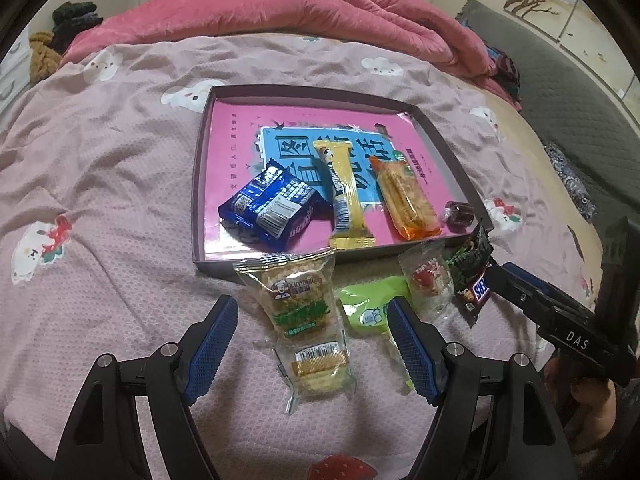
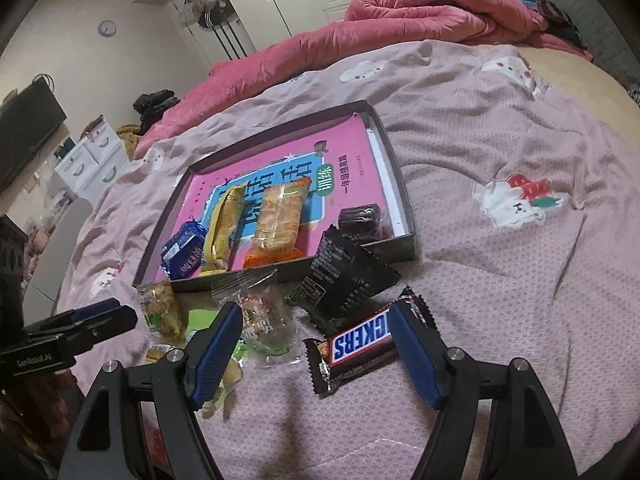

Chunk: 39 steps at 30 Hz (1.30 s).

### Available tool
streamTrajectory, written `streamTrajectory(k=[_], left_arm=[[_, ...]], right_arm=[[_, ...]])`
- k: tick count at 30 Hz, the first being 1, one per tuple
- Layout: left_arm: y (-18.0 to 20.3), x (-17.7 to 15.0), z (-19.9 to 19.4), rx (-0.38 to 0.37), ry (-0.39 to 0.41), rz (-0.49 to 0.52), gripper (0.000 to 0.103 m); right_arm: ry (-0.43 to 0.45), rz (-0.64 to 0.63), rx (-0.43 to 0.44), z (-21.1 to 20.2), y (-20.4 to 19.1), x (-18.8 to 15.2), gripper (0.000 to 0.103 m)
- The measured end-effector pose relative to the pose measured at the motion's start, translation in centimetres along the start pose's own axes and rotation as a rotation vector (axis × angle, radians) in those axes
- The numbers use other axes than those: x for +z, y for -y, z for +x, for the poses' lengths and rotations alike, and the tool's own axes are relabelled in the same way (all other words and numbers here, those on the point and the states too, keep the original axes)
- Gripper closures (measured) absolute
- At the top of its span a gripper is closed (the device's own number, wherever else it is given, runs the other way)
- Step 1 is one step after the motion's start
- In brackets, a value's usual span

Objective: Organize snacks
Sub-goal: 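Grasp the black snack packet with the right tool, then close the left tool on the clear Ximaizi bread packet while the right tool lifts the black packet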

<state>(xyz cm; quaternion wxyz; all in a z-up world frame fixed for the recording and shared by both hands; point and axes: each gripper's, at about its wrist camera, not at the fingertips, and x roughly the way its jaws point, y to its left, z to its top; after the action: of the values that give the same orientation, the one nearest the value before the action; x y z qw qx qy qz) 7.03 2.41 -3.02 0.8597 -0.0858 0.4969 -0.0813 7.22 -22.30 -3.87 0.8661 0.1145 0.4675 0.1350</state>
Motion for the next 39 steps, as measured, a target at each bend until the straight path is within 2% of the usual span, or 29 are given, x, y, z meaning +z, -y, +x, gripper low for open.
streamTrajectory(k=[9,13,28,30,34,39], left_arm=[[-0.7,0.0,0.8,-0.002,0.000,-0.024,0.025],[-1.0,-0.1,1.1,-0.006,-0.004,-0.035,0.025],[-1.5,-0.2,2.5,0.003,-0.013,-0.066,0.025],[-1.6,-0.2,2.7,0.005,-0.016,-0.069,0.025],[-1.8,-0.3,3.1,0.013,-0.023,-0.074,0.025],[-2.1,-0.4,3.5,0.007,-0.021,-0.086,0.025]], right_arm=[[-0.008,0.051,0.040,1.2,0.8,0.2,0.033],[-0.008,0.055,0.029,2.0,0.9,0.5,0.035],[-0.031,0.082,0.064,4.1,1.5,0.9,0.062],[-0.040,0.074,0.069,4.4,1.4,0.9,0.068],[-0.035,0.033,0.071,4.4,0.7,0.7,0.071],[-0.020,0.048,0.095,3.6,0.9,0.6,0.072]])
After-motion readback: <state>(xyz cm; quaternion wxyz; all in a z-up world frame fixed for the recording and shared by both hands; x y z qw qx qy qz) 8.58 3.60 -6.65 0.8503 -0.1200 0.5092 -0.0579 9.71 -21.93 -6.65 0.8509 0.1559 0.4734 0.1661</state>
